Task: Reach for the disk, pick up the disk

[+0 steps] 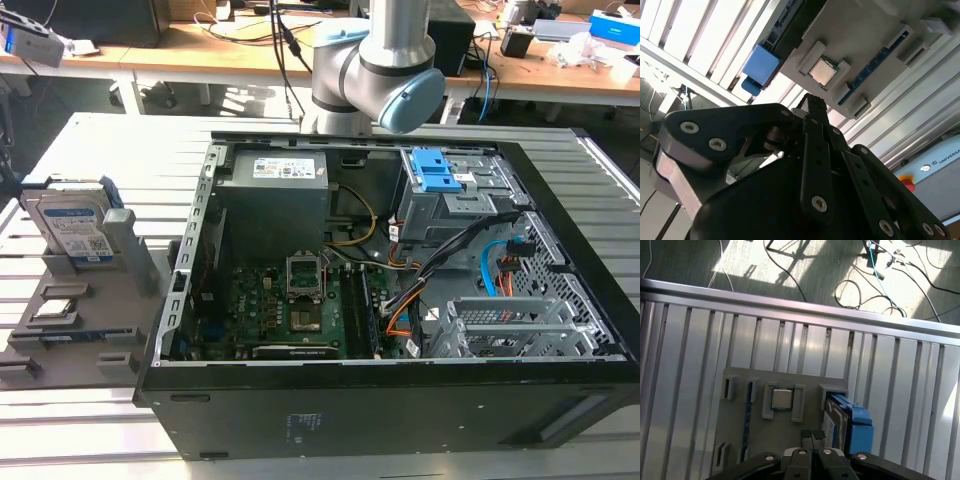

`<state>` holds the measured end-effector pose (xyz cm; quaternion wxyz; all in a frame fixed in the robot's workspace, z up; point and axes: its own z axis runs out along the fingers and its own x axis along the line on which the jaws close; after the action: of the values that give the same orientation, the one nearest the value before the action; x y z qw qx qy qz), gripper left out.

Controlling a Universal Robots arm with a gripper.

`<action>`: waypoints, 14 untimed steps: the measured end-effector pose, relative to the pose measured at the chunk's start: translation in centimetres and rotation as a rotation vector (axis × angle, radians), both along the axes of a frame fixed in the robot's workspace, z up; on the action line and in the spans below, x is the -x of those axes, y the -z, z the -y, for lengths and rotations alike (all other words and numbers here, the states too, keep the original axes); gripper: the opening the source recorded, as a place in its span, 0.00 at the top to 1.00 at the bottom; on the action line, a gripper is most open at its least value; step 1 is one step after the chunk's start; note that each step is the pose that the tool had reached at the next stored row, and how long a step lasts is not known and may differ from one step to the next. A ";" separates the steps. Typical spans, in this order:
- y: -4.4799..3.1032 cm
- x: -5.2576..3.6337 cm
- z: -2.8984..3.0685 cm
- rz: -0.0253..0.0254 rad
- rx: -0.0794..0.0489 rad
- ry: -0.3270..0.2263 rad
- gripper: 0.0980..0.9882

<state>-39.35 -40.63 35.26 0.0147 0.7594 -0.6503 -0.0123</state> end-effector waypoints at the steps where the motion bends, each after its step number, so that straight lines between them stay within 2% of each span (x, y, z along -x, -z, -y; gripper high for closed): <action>1: 0.00 0.00 0.00 0.0000 0.000 -0.007 0.99; 14: 0.00 0.00 0.00 -0.0001 0.000 -0.113 0.99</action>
<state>-39.35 -40.63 35.26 0.0154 0.7949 -0.6064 -0.0115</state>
